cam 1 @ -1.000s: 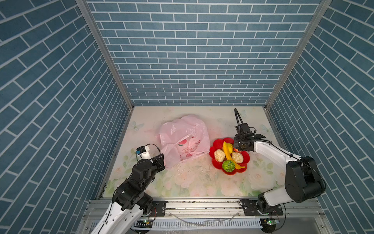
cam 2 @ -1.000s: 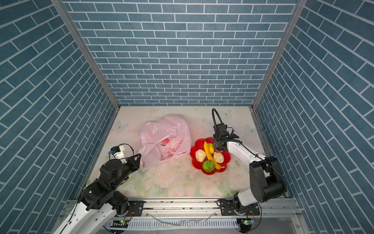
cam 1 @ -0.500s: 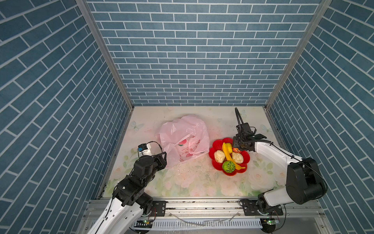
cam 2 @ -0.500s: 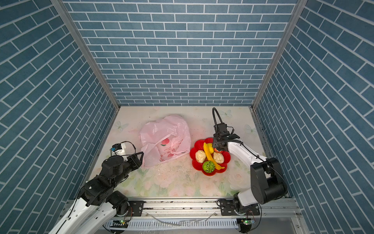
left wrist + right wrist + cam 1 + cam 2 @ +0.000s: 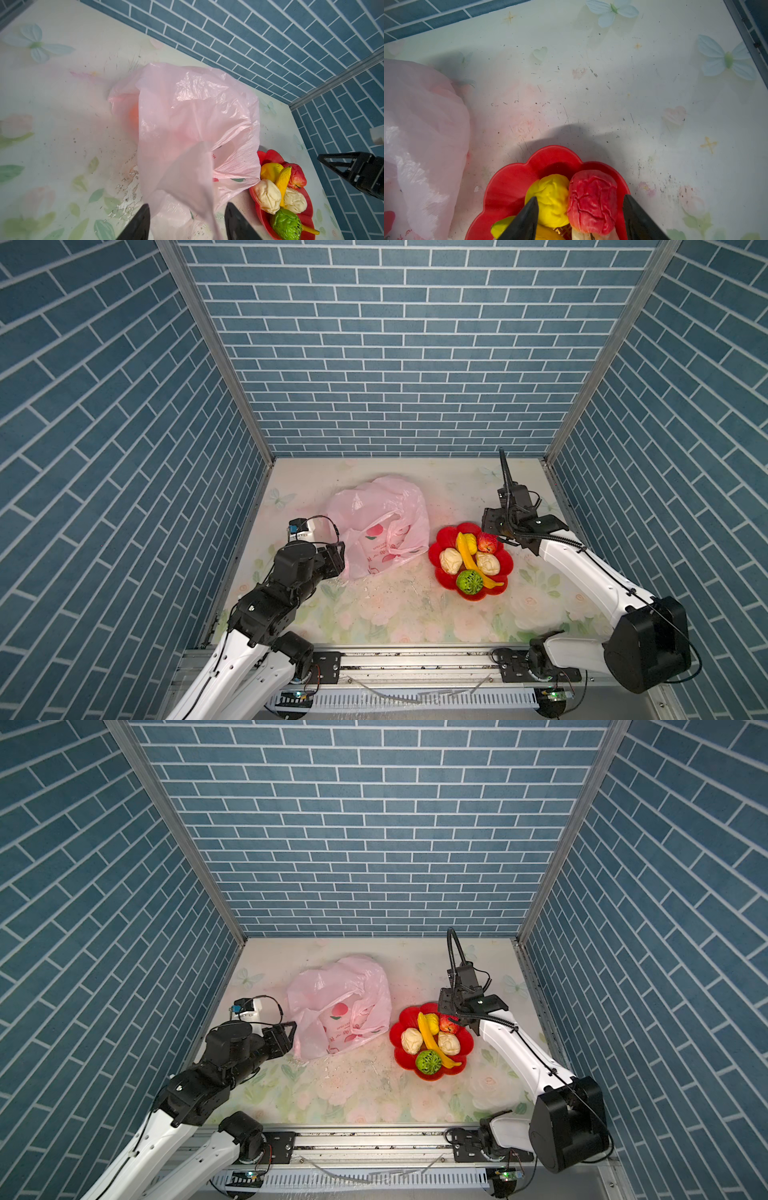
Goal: Take the fake fruits out of the plastic bag
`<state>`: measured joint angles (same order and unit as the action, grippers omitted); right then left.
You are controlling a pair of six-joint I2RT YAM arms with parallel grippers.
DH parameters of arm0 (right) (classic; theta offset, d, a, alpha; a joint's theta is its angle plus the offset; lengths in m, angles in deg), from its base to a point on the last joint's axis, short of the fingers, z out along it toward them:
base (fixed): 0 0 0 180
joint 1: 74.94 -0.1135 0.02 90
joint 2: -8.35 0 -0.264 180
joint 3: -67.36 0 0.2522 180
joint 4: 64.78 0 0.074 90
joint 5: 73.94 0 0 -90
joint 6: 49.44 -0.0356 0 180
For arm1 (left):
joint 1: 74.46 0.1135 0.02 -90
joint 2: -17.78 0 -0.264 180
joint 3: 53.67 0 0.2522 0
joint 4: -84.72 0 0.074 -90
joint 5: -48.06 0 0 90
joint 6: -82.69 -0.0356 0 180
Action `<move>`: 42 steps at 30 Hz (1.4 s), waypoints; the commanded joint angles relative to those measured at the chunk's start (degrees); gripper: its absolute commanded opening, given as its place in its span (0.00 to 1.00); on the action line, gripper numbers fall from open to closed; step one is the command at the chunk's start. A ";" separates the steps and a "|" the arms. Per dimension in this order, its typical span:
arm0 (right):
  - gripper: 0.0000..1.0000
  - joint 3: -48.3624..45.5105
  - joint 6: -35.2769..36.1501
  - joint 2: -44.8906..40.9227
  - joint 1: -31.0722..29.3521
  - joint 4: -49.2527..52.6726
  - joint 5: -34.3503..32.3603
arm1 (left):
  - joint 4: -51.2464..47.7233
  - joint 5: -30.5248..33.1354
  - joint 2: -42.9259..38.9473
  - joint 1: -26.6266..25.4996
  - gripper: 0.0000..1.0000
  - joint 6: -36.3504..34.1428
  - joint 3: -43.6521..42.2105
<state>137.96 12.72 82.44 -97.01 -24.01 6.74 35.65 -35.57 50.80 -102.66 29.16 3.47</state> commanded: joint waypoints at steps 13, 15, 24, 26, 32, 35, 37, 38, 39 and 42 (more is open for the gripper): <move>0.64 5.60 3.05 -0.78 -0.18 0.42 4.38 | -18.75 -13.77 24.92 0.40 0.73 -17.22 17.76; 0.64 5.49 3.20 -0.89 -0.26 0.31 4.72 | -20.32 -13.76 28.93 0.36 0.73 -19.29 18.81; 0.63 4.66 3.24 -1.85 -0.44 -0.52 5.35 | -24.83 -11.80 41.18 -0.80 0.70 -22.12 19.41; 0.63 4.60 3.14 -1.75 -0.59 -0.71 5.88 | -24.27 -11.04 43.09 -1.24 0.67 -21.90 18.57; 0.57 5.30 4.03 -1.25 -2.83 -1.73 8.59 | -22.52 -1.61 45.11 -1.15 0.29 -20.11 18.95; 0.53 5.61 4.54 -1.29 -7.25 -3.41 10.20 | -23.60 2.27 43.52 -1.17 0.12 -19.29 22.14; 0.48 5.61 4.46 -0.95 -11.21 -5.78 11.57 | -25.00 2.80 42.80 -1.15 0.11 -19.48 24.44; 0.45 5.50 4.50 -0.52 -13.46 -7.62 12.76 | -25.90 2.92 42.70 -1.17 0.11 -19.59 25.31; 0.41 5.32 4.67 0.01 -15.84 -9.79 13.88 | -26.73 3.02 42.52 -1.15 0.11 -19.63 25.98; 0.30 3.50 4.98 2.38 -22.25 -18.98 16.46 | -28.05 2.78 41.75 -1.02 0.11 -19.68 26.34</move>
<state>140.63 16.66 83.01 -115.17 -33.39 18.87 11.24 -34.65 93.51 -103.62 9.23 29.09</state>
